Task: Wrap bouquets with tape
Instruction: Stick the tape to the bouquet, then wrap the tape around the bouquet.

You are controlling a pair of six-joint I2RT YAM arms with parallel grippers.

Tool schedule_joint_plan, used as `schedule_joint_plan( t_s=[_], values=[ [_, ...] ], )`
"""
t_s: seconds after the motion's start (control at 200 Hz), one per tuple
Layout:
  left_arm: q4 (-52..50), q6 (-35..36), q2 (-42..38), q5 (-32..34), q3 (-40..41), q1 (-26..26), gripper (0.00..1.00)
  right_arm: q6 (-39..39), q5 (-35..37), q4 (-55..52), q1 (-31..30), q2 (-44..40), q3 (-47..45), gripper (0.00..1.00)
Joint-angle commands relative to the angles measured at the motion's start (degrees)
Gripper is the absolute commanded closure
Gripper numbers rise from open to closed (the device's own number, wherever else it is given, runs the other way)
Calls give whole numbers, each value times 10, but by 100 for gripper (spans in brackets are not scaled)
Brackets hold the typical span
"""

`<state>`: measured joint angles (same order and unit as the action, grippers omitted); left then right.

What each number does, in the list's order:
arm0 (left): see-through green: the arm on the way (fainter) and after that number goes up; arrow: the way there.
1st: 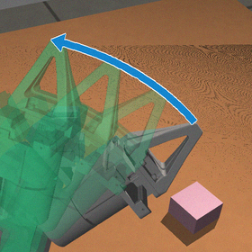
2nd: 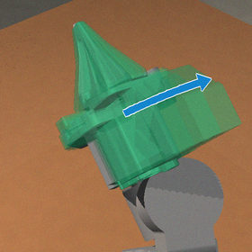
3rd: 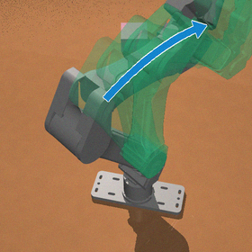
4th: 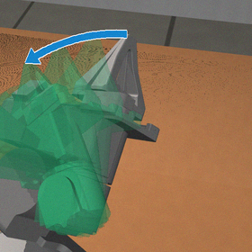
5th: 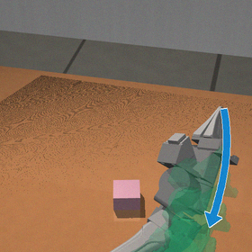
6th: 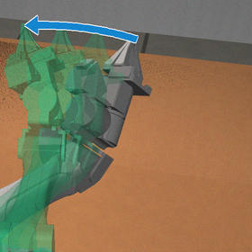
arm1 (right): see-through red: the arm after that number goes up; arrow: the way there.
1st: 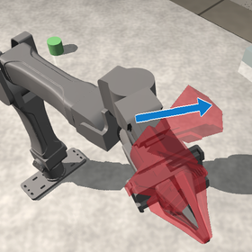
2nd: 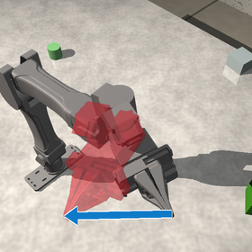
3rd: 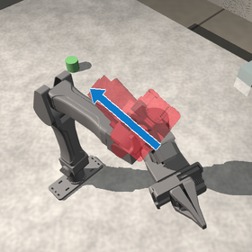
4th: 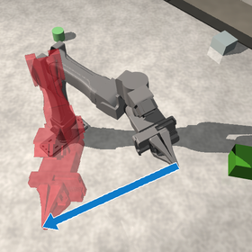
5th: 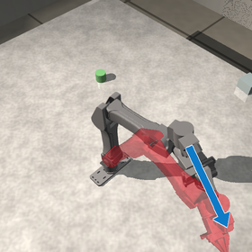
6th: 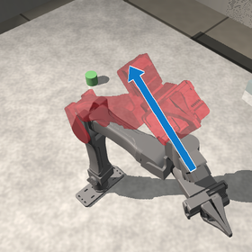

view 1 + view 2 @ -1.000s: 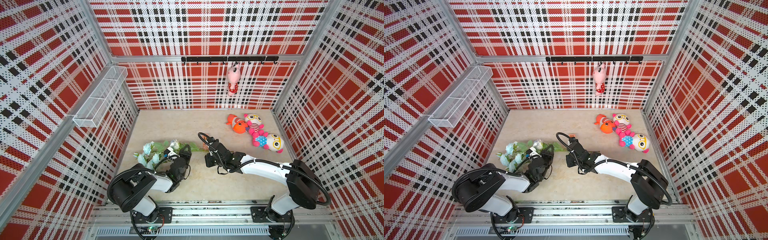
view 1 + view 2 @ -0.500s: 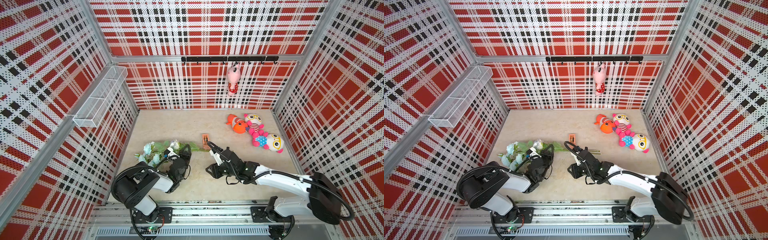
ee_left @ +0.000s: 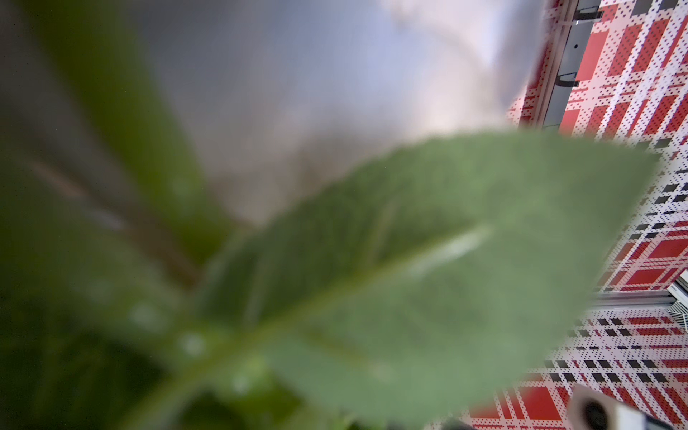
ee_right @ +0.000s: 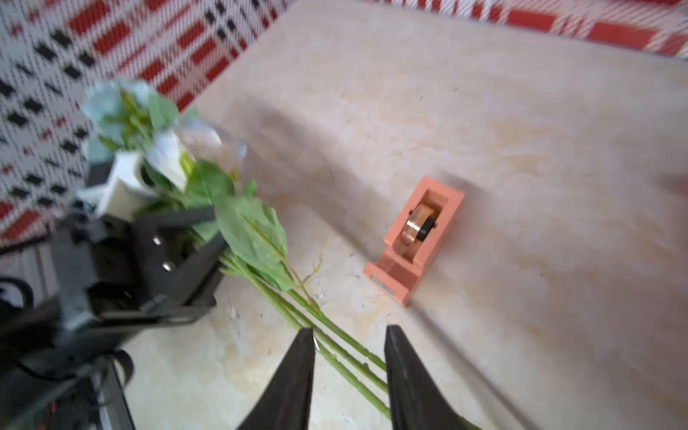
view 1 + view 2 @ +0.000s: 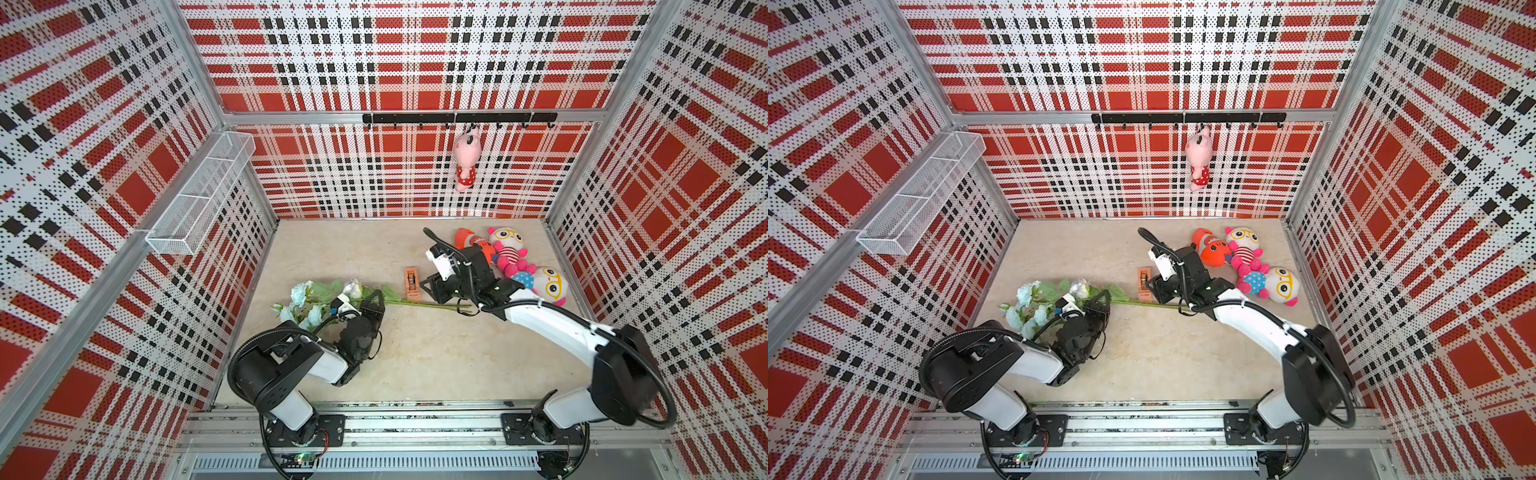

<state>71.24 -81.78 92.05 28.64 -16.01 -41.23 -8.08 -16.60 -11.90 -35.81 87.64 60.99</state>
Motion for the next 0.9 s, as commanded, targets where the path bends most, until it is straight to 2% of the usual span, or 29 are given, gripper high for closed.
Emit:
schedule_joint_plan(
  t_s=[0.0,0.17,0.341,0.526,0.701,0.812,0.892],
  values=[
    [28,21,7,-9,-14,1,100,111,-88,6,-1,14,4,65],
    [29,28,2,-12,-16,2,100,179,-115,7,0,60,5,63],
    [29,32,-4,-14,-15,3,100,199,-59,9,0,94,18,64],
    [29,36,-7,-19,-17,5,100,217,-64,16,0,119,28,64],
    [29,37,-12,-24,-17,6,100,220,-52,69,0,119,4,72],
    [28,39,-16,-24,-17,7,100,221,-13,109,-3,110,-18,79],
    [25,38,-16,-25,-17,7,100,224,25,142,-7,101,-36,80]
  ],
)
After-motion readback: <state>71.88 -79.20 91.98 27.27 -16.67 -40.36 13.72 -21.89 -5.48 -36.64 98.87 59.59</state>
